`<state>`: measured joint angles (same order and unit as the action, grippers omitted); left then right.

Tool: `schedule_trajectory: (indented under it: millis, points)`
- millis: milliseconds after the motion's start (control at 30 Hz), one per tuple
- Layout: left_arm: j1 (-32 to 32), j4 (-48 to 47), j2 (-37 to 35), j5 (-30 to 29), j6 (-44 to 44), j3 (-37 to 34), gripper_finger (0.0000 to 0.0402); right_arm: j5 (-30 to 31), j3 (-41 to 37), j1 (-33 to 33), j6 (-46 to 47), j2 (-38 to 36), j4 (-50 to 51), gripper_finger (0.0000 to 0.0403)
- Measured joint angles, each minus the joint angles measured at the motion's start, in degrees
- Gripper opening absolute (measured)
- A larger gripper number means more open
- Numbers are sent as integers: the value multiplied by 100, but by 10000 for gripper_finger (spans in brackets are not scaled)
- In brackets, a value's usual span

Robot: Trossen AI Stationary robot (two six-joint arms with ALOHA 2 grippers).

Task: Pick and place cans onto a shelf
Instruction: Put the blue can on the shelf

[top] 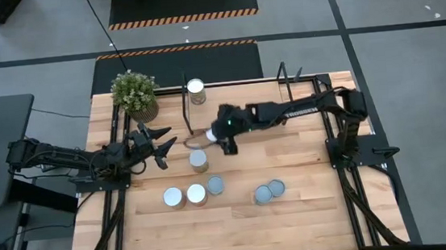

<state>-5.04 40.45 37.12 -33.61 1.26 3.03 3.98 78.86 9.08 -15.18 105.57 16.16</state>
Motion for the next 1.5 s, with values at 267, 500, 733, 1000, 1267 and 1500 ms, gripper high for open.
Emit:
schedule_trajectory:
  millis: [267, 500, 733, 1000, 1267, 1500]
  points:
    - [0, 3, 0, -1, 3, 0, 206, -717, 56, 691, -53, 36, -923, 331]
    - [-2, 68, -1, -8, -38, 0, 206, -817, 197, 894, -257, 442, -1269, 331]
    - [4, 157, 0, -6, -46, 6, 206, -821, 864, 1019, -303, 1027, -941, 331]
    - [4, 155, -4, 19, -45, 4, 206, -1002, 1424, 1136, -377, 1408, -464, 338]
    - [11, 131, -1, 40, -51, 2, 206, -993, 1415, 1178, -412, 1443, -305, 385]
    - [11, 110, 0, 40, -53, 2, 206, -820, 1780, 1180, -573, 1443, 535, 397]
